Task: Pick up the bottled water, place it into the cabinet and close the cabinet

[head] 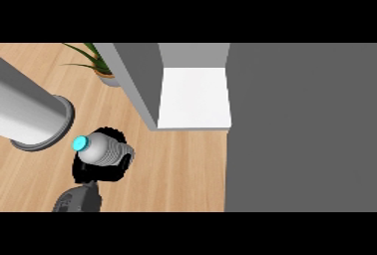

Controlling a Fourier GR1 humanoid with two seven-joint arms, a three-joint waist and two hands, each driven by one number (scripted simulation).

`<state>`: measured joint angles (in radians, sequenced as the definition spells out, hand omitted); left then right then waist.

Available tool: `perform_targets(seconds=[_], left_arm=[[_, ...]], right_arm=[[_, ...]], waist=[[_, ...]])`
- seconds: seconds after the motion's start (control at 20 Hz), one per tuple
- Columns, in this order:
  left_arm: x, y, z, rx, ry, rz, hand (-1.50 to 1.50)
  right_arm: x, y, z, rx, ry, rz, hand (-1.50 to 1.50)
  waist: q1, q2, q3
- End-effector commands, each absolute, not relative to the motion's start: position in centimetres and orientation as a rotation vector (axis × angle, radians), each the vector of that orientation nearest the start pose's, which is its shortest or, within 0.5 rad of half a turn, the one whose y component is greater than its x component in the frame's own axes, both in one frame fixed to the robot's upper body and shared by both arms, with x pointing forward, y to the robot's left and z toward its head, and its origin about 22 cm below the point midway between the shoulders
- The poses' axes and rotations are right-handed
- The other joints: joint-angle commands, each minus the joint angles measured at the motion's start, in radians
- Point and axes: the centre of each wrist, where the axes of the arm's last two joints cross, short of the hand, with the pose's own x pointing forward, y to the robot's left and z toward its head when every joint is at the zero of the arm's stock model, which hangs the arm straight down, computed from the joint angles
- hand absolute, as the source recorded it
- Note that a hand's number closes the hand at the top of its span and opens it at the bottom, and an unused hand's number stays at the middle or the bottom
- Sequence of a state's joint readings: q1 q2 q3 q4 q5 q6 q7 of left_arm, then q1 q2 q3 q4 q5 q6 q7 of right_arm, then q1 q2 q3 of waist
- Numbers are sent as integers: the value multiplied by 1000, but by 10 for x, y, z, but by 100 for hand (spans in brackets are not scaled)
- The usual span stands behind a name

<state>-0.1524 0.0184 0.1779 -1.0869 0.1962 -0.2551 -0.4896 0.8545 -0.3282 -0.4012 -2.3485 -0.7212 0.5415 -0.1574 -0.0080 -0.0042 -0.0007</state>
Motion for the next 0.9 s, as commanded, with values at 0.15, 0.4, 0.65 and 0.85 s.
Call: perform_targets(seconds=[0.15, 0.4, 0.65, 0.85], left_arm=[[271, 194, -51, -264, -1743, 165, 150], [299, 160, -1, -247, -1785, 133, 150], [309, 122, 9, -176, -1820, 102, 150], [319, 102, 13, -59, -1787, 91, 150]], right_arm=[[29, -334, 161, 238, -1889, 154, -150], [34, -332, 158, 267, -1907, 149, -150], [40, -334, 149, 264, -1914, 147, -150], [32, -337, 159, 274, -1907, 137, -150]], waist=[[-8, 0, 0], [-11, 0, 0], [-14, 4, 0], [-31, 4, -1]])
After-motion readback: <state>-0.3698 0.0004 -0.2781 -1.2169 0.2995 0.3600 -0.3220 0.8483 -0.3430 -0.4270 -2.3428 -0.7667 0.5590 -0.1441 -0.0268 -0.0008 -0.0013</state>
